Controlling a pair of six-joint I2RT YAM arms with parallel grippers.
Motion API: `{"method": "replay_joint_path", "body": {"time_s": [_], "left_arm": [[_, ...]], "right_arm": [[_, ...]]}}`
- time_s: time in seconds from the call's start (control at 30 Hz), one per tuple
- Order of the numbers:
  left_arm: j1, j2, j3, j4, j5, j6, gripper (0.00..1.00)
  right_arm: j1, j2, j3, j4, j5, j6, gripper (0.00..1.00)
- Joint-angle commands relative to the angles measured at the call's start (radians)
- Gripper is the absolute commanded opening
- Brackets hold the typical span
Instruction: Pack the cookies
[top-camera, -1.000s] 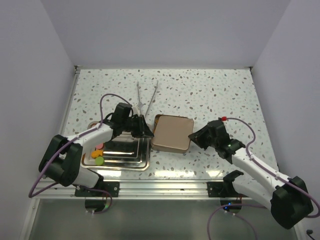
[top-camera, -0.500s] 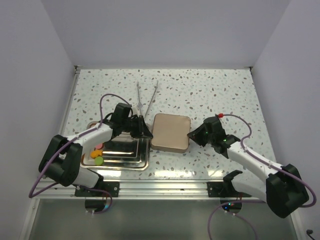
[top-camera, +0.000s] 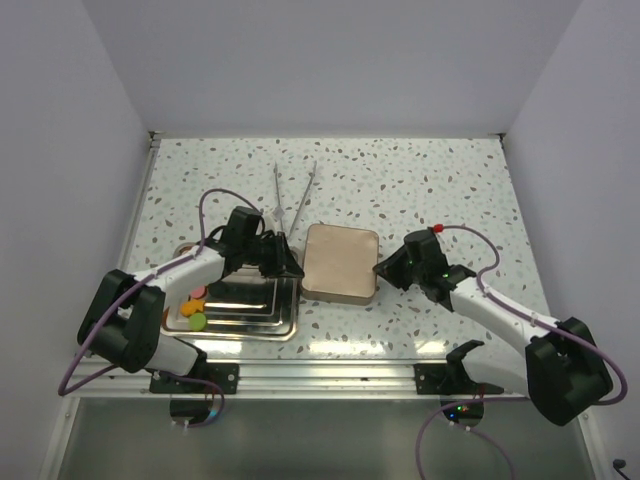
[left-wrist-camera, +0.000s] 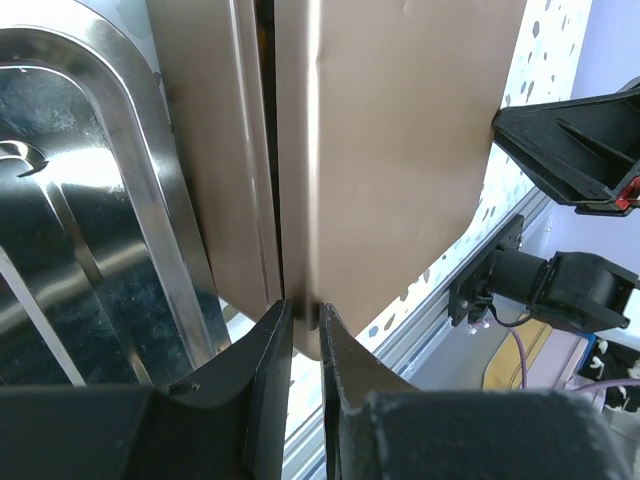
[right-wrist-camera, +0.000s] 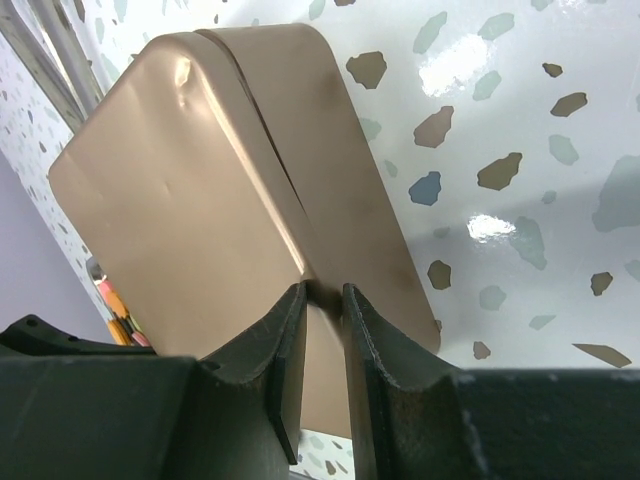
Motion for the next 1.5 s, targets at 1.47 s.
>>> {"method": "replay_joint_path", "body": {"time_s": [1.47], "left_arm": [[0.113,0.484,0.579,-0.342,-0.372,0.159,0.0]], "right_arm": [[-0.022,0.198,0.228,-0.005,-0.038,-0.085,0.49]]}}
